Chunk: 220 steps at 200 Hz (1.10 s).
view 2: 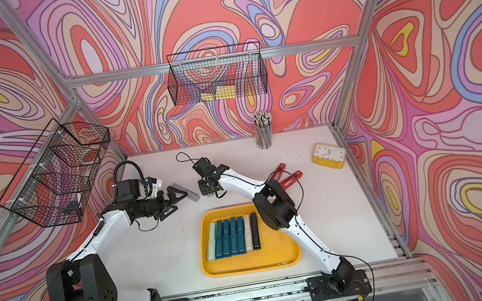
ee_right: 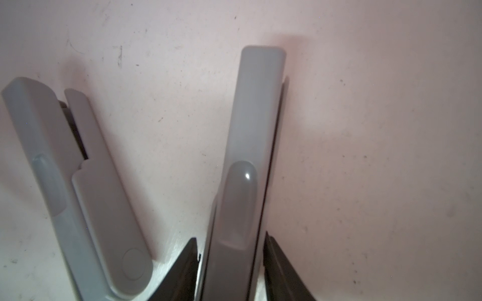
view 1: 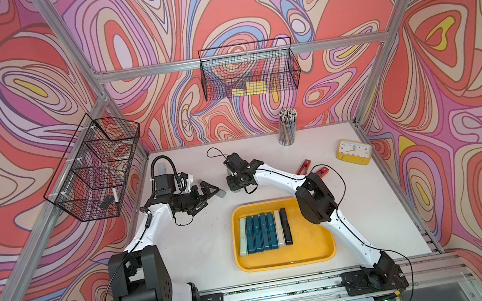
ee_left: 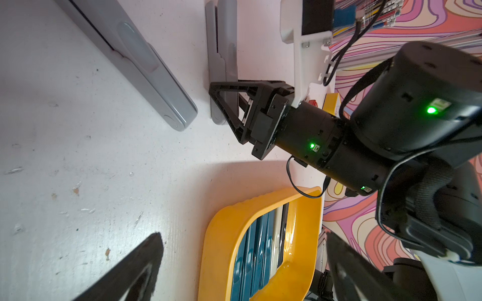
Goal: Put the pruning pliers into the storage box
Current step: Pick up the pruning pliers from the center of the board.
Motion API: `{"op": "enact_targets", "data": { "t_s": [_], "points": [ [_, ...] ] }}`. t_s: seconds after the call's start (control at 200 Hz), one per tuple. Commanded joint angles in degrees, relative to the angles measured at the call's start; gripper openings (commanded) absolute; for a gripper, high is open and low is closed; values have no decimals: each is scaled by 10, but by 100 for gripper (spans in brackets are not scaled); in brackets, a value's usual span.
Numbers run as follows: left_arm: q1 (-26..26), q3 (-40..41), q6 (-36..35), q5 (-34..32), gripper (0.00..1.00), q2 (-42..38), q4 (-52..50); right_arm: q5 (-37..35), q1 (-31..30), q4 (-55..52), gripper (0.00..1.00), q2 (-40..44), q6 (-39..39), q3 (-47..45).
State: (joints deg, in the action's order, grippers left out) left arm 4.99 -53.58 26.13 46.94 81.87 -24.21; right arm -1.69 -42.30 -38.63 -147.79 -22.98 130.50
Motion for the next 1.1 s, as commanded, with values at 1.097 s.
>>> {"op": "enact_targets", "data": {
  "t_s": [1.097],
  "points": [
    [-1, 23, 18, 29, 99, -54, 10, -72, 6, 48, 17, 184, 25, -193]
  ]
}}
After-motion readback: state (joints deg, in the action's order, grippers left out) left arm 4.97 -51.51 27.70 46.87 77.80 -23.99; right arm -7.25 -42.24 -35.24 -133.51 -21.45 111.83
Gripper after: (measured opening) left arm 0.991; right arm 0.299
